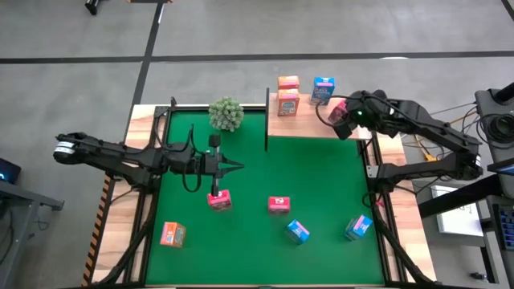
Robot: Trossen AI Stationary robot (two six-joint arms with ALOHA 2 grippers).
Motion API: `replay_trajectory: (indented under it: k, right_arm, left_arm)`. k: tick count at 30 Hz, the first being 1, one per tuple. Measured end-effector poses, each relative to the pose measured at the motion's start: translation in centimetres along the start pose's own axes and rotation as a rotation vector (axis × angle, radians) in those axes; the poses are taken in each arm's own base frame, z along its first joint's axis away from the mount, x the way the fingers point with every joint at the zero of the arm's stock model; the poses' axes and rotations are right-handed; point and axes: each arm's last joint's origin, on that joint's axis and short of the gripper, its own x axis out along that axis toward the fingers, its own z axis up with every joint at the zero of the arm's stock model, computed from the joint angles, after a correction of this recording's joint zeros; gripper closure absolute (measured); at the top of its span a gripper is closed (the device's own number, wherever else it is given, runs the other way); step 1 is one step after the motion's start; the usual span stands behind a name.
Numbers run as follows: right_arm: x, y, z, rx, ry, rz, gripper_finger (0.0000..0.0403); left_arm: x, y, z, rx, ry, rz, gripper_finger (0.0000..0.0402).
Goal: Stack cereal on shelf
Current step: Put the top red cereal box on the shelf
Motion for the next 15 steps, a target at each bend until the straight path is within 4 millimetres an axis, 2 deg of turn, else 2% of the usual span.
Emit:
replay_trajectory:
  k: [8,15]
  right_arm:
    - [1.4,0.3,0.5,0.041,0.043,-0.036,0.0200]
    - [2.3,0.5,0.9,0.025,0.062,-0.060,0.0193]
  left_arm:
    - [0.0,0.0,0.0,0.000,0.000,0.000,0.0402]
    - [0.0,0.0,0.0,0.000,0.000,0.000,0.0402]
